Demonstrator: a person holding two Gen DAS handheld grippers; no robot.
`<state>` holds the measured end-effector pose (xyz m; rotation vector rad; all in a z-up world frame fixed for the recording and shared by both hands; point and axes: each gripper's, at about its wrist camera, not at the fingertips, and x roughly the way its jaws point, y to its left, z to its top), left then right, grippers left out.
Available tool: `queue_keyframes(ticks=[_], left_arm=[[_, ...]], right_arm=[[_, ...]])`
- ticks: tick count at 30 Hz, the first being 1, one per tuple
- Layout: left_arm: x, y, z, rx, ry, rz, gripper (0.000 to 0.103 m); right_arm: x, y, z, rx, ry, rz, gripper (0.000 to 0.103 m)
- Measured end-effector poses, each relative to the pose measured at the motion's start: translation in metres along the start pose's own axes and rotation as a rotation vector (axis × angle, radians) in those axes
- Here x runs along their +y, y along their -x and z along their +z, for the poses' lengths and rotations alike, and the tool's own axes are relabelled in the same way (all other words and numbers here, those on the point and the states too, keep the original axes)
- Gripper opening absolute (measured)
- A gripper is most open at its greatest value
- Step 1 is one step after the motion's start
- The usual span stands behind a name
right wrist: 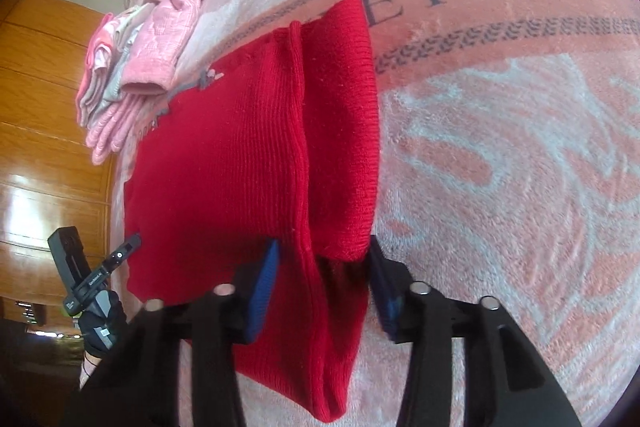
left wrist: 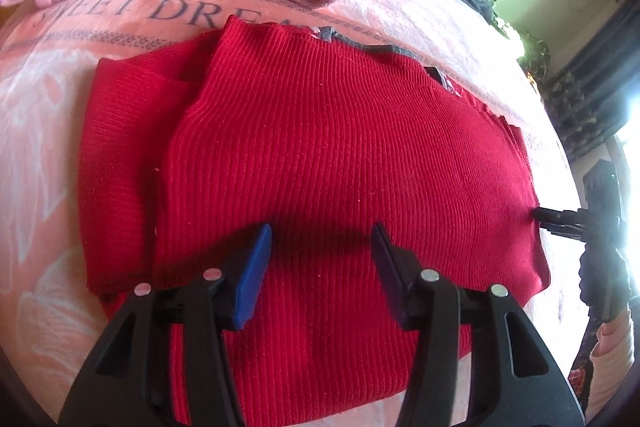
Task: Fold small clothes
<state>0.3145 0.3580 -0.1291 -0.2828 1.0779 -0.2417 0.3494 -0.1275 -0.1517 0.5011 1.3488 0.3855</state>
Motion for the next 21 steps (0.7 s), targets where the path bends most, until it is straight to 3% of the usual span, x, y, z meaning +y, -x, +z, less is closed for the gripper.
queue_keyframes(ticks=[1,2,5,10,17,21], left_arm=[[0.001,0.0,0.0,0.0,0.004,-0.006,0.051],[0.002,0.0,-0.001,-0.001,0.008,-0.012,0.051],[0.007,-0.001,0.0,-0.001,0.02,-0.035,0.051],[0.009,-0.001,0.0,0.0,0.034,-0.049,0.051],[0.002,-0.002,-0.003,-0.009,-0.016,-0.013,0.051],[0.006,0.002,-0.003,-0.011,-0.003,-0.041,0.052]], right_arm=[[0.0,0.0,0.0,-0.005,-0.002,0.009,0.036],[-0.003,0.0,0.0,-0.003,-0.008,0.035,0.023],[-0.008,-0.003,-0.003,-0.013,-0.028,0.064,0.019],[-0.015,-0.003,-0.007,-0.031,-0.056,0.089,0.017],[-0.015,-0.004,-0.006,-0.027,-0.071,0.073,0.016],[-0.01,-0.002,-0.004,-0.03,-0.094,0.052,0.015]])
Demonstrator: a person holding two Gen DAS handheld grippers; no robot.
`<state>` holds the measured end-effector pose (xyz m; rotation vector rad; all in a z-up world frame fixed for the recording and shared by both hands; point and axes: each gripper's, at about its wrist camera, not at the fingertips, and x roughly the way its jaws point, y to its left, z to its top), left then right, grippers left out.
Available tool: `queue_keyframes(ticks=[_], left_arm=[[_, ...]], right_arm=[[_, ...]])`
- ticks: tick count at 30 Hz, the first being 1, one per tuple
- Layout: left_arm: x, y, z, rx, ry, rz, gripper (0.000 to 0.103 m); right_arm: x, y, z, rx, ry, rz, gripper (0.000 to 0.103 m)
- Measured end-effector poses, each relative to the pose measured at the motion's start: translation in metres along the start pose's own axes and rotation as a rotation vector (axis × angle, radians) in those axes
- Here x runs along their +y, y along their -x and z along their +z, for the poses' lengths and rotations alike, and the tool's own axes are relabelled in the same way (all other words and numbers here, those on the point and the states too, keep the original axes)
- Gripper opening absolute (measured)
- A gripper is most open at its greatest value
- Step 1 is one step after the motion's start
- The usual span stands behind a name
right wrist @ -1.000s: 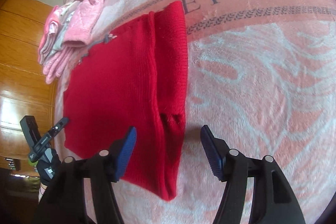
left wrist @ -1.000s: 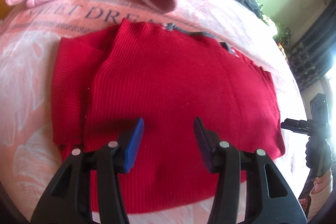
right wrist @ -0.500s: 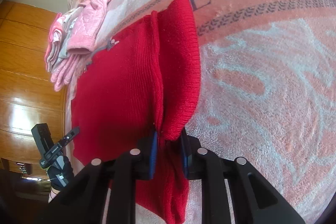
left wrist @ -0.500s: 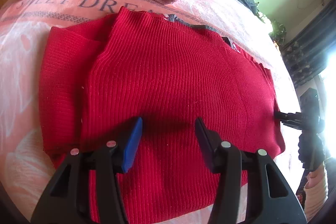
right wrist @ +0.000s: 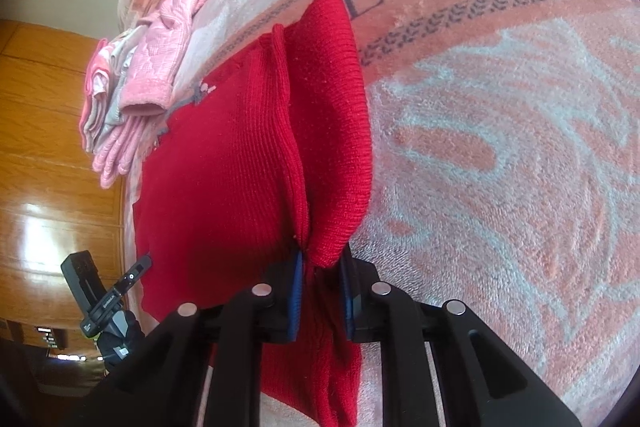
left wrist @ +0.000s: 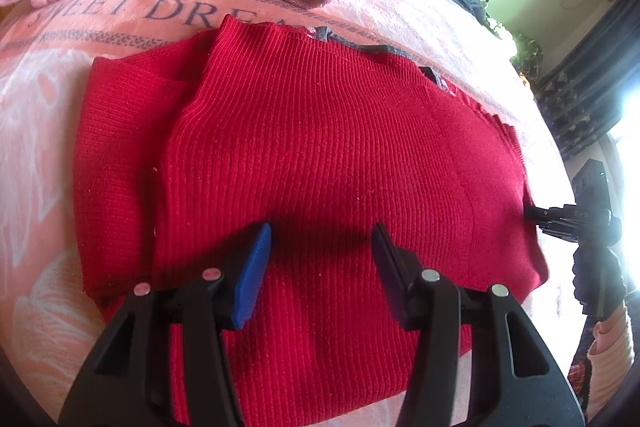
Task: Fold small clothes
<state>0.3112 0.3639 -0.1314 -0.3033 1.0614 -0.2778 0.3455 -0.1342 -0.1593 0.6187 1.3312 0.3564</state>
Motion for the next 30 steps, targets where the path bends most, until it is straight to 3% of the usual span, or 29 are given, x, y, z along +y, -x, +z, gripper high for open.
queue_keyframes(ticks=[2,7,11,16,22,25,26,29,30], left_arm=[[0.005,0.009,0.001,0.002,0.03,-0.047,0.051],[0.015,0.017,-0.005,0.024,0.016,-0.099,0.051],[0.028,0.019,-0.01,0.02,0.068,-0.17,0.051],[0.036,0.022,-0.015,0.02,0.085,-0.207,0.051],[0.044,0.018,-0.015,0.027,0.103,-0.229,0.051],[0.048,0.014,-0.013,0.03,0.117,-0.244,0.051],[0.048,0.013,-0.013,0.029,0.126,-0.252,0.051],[0.051,0.013,-0.014,0.027,0.133,-0.265,0.051],[0.051,0.013,-0.013,0.027,0.135,-0.265,0.051]], right_arm=[[0.013,0.01,-0.001,-0.031,-0.007,0.008,0.014],[0.077,0.031,-0.002,-0.11,0.117,-0.021,0.014],[0.14,0.02,-0.009,-0.108,0.235,-0.031,0.014],[0.217,-0.023,-0.026,-0.042,0.373,-0.009,0.014],[0.25,-0.097,-0.045,0.084,0.453,-0.092,0.016],[0.254,-0.104,-0.051,0.108,0.48,-0.085,0.029],[0.253,-0.099,-0.053,0.111,0.493,-0.073,0.039],[0.261,-0.075,-0.06,0.08,0.536,-0.046,0.05],[0.264,-0.062,-0.062,0.056,0.56,-0.049,0.059]])
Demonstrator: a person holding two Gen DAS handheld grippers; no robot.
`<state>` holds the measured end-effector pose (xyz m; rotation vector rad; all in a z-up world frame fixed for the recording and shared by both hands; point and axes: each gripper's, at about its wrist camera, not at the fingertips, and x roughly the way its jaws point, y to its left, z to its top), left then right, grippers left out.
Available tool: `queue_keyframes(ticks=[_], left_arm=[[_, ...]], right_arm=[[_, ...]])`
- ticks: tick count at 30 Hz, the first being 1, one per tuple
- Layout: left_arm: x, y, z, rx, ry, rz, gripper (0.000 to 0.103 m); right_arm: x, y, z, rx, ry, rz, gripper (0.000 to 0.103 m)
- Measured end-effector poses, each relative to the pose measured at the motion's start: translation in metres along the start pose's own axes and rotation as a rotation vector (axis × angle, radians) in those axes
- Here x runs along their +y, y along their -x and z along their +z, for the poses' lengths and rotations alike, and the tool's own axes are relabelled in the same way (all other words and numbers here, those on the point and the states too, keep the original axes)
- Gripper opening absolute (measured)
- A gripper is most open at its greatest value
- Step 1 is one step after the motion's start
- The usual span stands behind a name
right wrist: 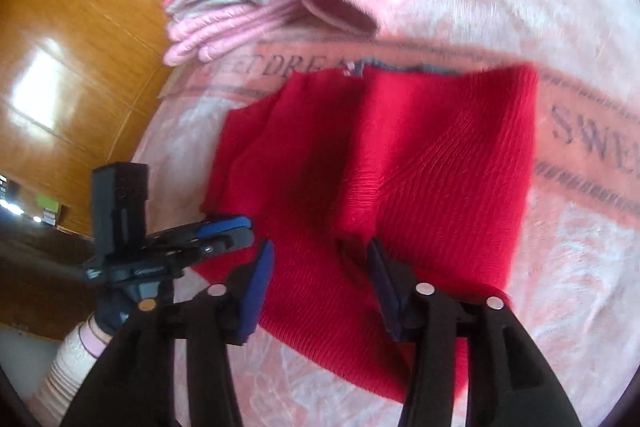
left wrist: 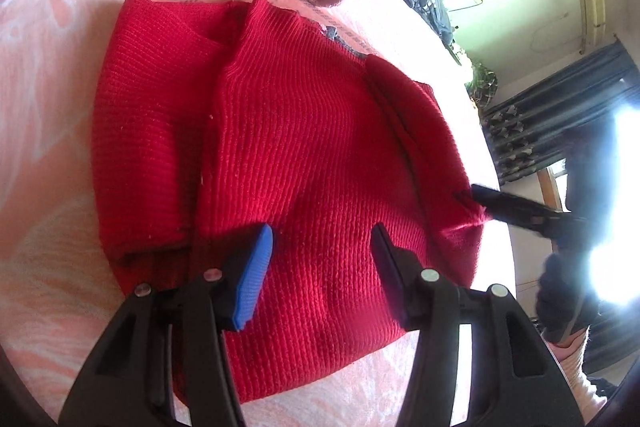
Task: Fold small clothes
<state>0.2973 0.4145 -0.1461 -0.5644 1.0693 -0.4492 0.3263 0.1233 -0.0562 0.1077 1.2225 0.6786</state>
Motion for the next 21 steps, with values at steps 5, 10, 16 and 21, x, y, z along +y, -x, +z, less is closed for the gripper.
queue_keyframes(ticks=[5,10,16,21], left_arm=[[-0.006,0.008,0.0,-0.004,0.025,-0.005,0.051],[-0.02,0.012,0.004,-0.008,0.067,-0.098,0.051],[-0.038,-0.004,0.017,0.012,0.154,-0.181,0.054],[-0.046,-0.031,0.03,0.049,0.2,-0.218,0.055]], right_arm=[[-0.017,0.05,-0.014,-0.078,0.037,-0.077,0.079],[-0.049,0.043,-0.037,-0.028,0.038,-0.098,0.085],[-0.055,0.012,-0.043,-0.011,0.088,-0.062,0.081],[-0.067,0.009,-0.043,-0.032,0.066,0.004,0.014]])
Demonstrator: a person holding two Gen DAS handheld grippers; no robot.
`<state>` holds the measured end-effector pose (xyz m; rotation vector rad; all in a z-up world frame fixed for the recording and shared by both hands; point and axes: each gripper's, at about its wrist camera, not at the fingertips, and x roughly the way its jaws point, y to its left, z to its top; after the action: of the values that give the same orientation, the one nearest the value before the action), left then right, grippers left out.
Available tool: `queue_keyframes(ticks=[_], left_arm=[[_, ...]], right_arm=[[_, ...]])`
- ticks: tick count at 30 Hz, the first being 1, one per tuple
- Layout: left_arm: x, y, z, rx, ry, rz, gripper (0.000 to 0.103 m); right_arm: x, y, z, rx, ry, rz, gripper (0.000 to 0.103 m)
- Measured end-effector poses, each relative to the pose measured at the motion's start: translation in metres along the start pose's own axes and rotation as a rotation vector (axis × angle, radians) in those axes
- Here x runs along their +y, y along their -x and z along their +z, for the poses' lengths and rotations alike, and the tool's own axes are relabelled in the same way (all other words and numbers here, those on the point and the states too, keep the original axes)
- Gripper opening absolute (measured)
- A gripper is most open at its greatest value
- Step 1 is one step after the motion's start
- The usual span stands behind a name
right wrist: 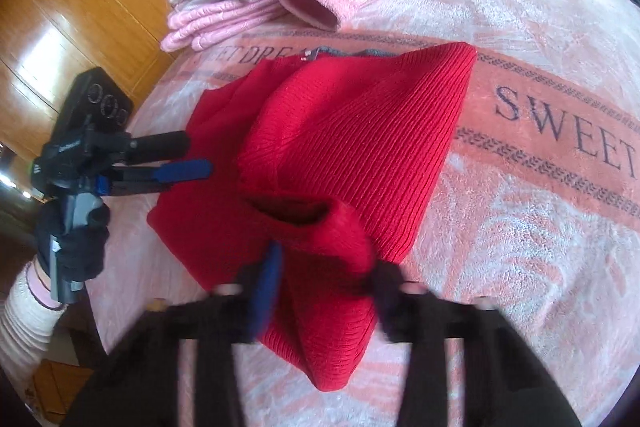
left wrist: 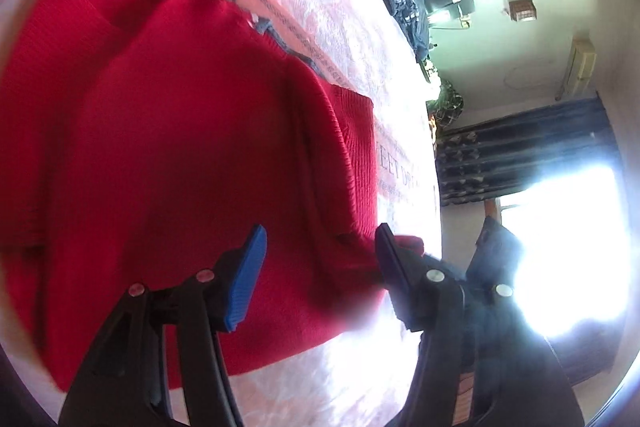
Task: Fold small clothes
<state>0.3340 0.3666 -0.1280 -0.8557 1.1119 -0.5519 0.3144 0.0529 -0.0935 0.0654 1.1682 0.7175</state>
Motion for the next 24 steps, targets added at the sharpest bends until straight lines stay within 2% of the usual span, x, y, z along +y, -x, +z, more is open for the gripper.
queue_keyframes(ticks=[2,6,9,16,17,20,24], left_arm=[[0.0,-0.012,0.007,0.006,0.041,-0.035,0.055],[0.001,-0.036,0.018,0.005,0.096,-0.066,0.055],[0.0,-0.052,0.025,0.005,0.131,-0.112,0.055],[-0.006,-0.096,0.046,0.058,0.174,-0.116,0.055],[-0.006,-0.102,0.053,0.065,0.177,-0.124,0.053],[-0.008,-0.108,0.063,0.079,0.136,-0.109,0.028],[-0.007,-0.115,0.066,0.093,0.127,-0.11,0.018]], right_arm=[[-0.006,0.011,-0.005,-0.034,-0.017,0.063,0.01],[-0.007,0.035,-0.014,-0.104,-0.008,0.105,0.008],[-0.004,0.043,-0.02,-0.12,0.003,0.114,0.008],[0.002,0.05,-0.028,-0.144,0.016,0.155,0.008],[0.002,0.051,-0.029,-0.147,0.018,0.158,0.008],[0.001,0.055,-0.031,-0.158,0.018,0.164,0.008],[-0.001,0.054,-0.034,-0.16,0.001,0.179,0.008]])
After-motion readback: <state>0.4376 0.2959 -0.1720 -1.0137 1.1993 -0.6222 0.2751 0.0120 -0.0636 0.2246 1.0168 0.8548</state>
